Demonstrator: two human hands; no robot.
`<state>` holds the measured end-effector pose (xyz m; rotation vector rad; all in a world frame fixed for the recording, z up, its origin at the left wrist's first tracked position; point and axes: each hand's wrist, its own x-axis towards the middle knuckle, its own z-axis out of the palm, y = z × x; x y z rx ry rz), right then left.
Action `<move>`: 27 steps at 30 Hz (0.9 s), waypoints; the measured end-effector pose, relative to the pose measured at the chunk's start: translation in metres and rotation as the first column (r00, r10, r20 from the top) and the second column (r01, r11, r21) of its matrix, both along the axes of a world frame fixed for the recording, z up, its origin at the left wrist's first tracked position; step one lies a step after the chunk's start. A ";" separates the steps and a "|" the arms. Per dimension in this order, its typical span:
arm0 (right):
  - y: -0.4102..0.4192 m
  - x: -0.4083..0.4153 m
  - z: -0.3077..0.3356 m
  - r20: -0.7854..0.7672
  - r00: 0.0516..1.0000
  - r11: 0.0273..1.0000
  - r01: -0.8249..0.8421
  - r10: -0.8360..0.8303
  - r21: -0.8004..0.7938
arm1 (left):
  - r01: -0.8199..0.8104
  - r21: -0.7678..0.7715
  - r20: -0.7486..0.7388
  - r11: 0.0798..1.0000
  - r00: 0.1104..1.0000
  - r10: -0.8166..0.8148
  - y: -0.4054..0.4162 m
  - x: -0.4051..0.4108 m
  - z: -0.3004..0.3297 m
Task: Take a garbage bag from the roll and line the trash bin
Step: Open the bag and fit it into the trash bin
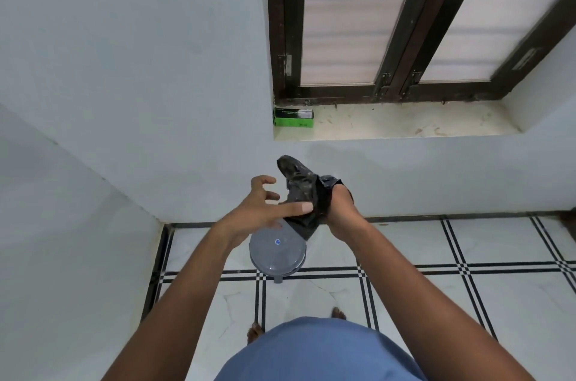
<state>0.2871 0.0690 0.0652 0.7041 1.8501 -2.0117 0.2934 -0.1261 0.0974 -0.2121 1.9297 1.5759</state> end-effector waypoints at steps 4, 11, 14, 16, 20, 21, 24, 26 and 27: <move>-0.001 -0.008 0.000 -0.004 0.996 0.993 0.087 -0.087 0.076 | -0.146 0.041 -0.122 0.988 0.981 0.150 -0.001 -0.001 -0.002; -0.006 0.001 0.007 -0.077 0.954 0.860 0.294 -0.289 0.417 | -0.292 0.026 -0.114 0.956 0.949 0.293 -0.008 -0.008 0.001; -0.016 0.015 0.015 -0.312 0.950 0.803 0.211 -0.033 0.557 | -0.189 -0.050 -0.129 0.981 0.975 0.181 -0.008 -0.008 0.004; -0.020 0.014 0.026 -0.347 0.920 0.862 0.020 0.182 0.507 | -0.093 -0.077 -0.140 0.993 0.987 0.082 -0.006 -0.006 0.005; -0.021 0.000 0.017 -0.298 0.893 0.834 -0.137 0.337 0.535 | -0.073 -0.051 -0.124 0.996 0.990 0.066 -0.005 -0.006 0.009; -0.021 -0.001 0.014 -0.305 0.903 0.841 -0.103 0.303 0.532 | -0.105 -0.059 -0.124 0.993 0.987 0.097 -0.007 -0.005 0.008; -0.014 -0.003 0.011 -0.316 0.944 0.951 0.007 0.096 0.310 | -0.260 -0.104 -0.165 0.960 0.956 0.241 -0.016 -0.006 0.002; -0.005 -0.007 0.013 -0.266 0.964 0.990 0.058 -0.021 0.132 | -0.399 -0.023 -0.161 0.917 0.906 0.391 -0.024 -0.006 -0.004; -0.001 -0.009 0.014 -0.232 0.972 0.997 0.060 -0.046 0.053 | -0.485 0.071 -0.109 0.871 0.865 0.490 -0.028 -0.008 -0.008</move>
